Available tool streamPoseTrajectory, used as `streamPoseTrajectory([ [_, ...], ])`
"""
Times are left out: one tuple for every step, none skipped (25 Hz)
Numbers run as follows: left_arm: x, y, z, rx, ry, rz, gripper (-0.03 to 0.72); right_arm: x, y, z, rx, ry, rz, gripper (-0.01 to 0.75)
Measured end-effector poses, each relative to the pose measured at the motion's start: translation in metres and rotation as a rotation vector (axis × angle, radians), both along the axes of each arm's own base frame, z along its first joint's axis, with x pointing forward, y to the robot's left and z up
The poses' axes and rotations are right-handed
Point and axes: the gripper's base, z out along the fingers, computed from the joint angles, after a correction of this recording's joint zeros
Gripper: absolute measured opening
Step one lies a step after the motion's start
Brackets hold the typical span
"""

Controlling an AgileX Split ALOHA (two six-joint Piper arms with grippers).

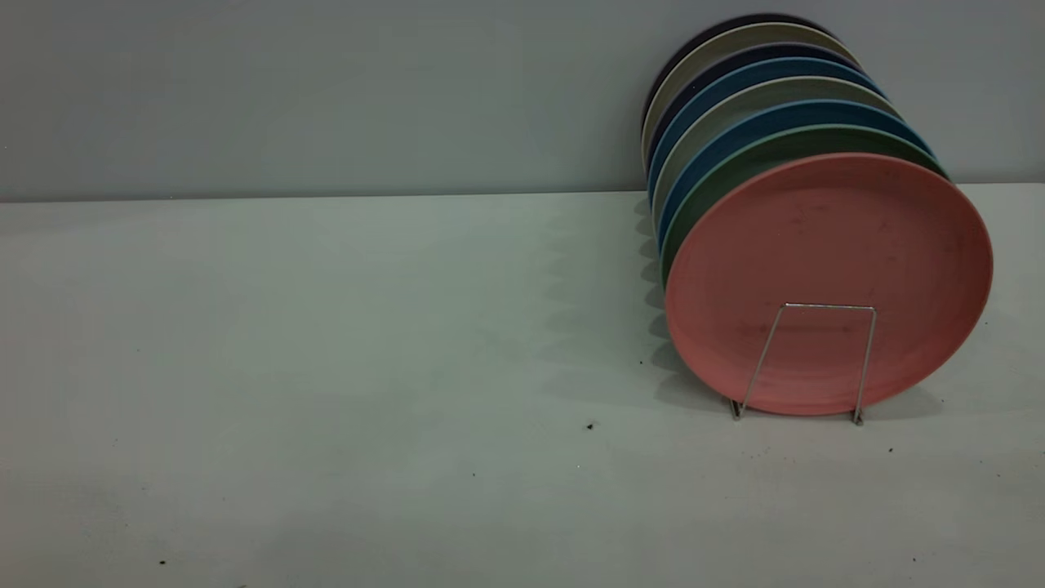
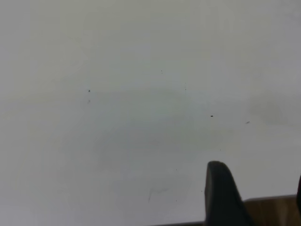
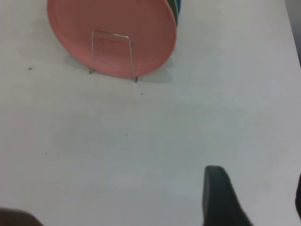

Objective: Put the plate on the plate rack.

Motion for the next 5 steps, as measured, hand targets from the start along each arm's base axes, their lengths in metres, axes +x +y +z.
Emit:
streamPoseTrajectory([
  [0.0000,0.0000,0.0000,0.000,0.000,0.000,0.420,0.0000,0.0000,0.0000,0.000,0.000,0.000,0.399],
  [0.0000,0.0000,0.0000,0.000,0.000,0.000,0.420,0.0000,0.0000,0.0000,0.000,0.000,0.000,0.399],
  [0.0000,0.0000,0.0000,0.000,0.000,0.000,0.420,0.0000,0.0000,0.0000,0.000,0.000,0.000,0.399],
  [0.0000,0.0000,0.0000,-0.002,0.000,0.001,0.420,0.0000,0.0000,0.0000,0.000,0.000,0.000,0.399],
  [0.0000,0.0000,0.0000,-0.002,0.000,0.001,0.420,0.0000,0.0000,0.0000,0.000,0.000,0.000,0.399],
])
